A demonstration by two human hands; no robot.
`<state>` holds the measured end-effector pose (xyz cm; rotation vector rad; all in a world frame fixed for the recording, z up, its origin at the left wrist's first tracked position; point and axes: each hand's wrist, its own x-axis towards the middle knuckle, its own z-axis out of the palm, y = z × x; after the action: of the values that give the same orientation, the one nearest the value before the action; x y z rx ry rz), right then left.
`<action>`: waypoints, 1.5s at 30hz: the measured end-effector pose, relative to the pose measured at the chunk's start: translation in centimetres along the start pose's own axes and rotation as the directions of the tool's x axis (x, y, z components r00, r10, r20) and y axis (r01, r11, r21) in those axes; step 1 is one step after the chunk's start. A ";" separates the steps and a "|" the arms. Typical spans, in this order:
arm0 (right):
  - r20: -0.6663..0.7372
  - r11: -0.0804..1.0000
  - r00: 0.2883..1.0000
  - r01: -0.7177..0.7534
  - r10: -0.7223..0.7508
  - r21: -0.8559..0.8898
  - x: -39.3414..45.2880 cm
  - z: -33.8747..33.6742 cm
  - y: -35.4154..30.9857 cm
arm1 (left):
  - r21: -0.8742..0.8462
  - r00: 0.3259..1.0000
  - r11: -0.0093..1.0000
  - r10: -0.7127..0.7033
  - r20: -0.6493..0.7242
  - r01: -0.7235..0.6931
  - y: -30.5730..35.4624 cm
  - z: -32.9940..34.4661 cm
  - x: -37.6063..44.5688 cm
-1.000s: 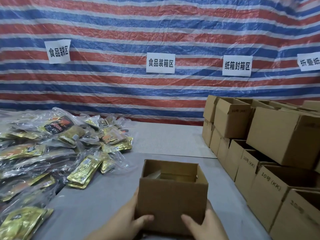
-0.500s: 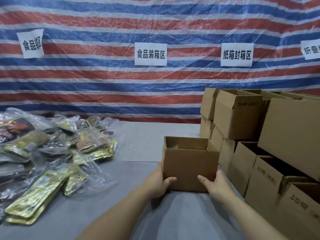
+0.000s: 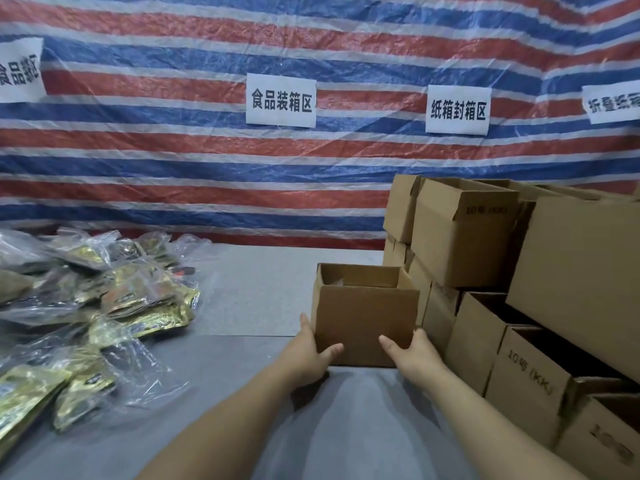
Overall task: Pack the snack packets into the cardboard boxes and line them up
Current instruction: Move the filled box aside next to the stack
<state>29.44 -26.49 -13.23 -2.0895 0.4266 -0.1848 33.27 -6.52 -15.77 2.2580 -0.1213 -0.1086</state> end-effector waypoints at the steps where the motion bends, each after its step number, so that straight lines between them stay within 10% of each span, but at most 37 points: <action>1: -0.018 1.000 1.000 -0.006 0.006 0.017 -0.9 -0.3 -0.4 | -0.038 0.999 0.999 -0.031 -0.024 0.030 0.3 0.1 -0.7; 8: -0.181 0.978 0.963 0.206 -0.199 0.018 -12.1 -3.1 -4.2 | 0.026 0.873 0.948 0.301 -0.383 -0.316 5.6 -1.7 -11.4; 19: -0.187 0.922 0.903 0.385 -0.386 -0.044 -25.9 -16.1 -7.3 | -0.028 0.812 0.850 0.492 -0.313 -0.526 17.8 -1.1 -27.2; 25: -0.489 0.832 0.689 0.328 -0.534 -0.447 -22.2 -25.1 -8.8 | -0.053 0.810 0.820 0.549 -0.205 -0.569 23.2 -0.1 -27.9; 34: -0.234 0.597 0.860 0.097 -0.453 -0.796 -13.3 -28.4 -9.3 | -0.007 0.823 0.829 0.553 -0.132 -0.559 26.2 2.2 -25.2; 39: -0.305 0.692 0.769 0.235 -0.562 -0.683 -14.3 -27.8 -9.8 | -0.021 0.836 0.850 0.514 -0.193 -0.527 24.8 1.0 -24.0; 45: -0.183 0.567 0.608 0.532 -0.773 -0.629 -21.3 -26.7 -14.0 | -0.161 0.792 0.857 0.361 -0.492 -0.490 24.5 -6.3 -24.0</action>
<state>4.94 -33.12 13.53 -2.6702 -0.1420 -1.1560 9.01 -14.23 8.01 1.8581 -0.3491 0.6051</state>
